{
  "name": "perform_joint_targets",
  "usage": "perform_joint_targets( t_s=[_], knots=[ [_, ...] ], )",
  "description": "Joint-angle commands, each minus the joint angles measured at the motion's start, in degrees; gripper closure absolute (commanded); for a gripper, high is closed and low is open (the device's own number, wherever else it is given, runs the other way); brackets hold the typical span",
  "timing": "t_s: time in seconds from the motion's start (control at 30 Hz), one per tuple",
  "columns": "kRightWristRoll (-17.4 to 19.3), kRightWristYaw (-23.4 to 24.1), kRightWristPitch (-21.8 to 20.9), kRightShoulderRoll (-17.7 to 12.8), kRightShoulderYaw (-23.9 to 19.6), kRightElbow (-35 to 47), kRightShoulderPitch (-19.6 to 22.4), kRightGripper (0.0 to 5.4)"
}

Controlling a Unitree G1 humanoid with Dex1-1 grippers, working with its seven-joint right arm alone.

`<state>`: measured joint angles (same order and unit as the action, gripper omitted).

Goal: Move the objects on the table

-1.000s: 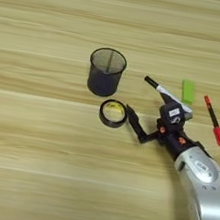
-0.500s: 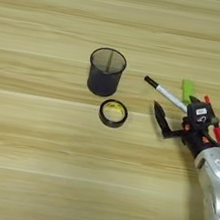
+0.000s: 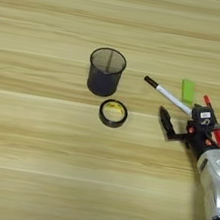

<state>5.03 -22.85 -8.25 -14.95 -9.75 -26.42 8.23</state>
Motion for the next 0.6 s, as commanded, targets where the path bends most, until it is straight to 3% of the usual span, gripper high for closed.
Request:
perform_joint_targets(
  t_s=[0.03,0.27,0.6],
  knots=[
    [1.15,0.57,-2.7,-2.47,-1.62,-1.24,5.2,0.03],
    [1.72,-0.13,-3.52,-2.66,-1.74,-4.68,6.44,0.03],
    [4.11,-3.53,-1.09,-2.37,-1.25,-6.38,6.92,0.03]
  ],
)
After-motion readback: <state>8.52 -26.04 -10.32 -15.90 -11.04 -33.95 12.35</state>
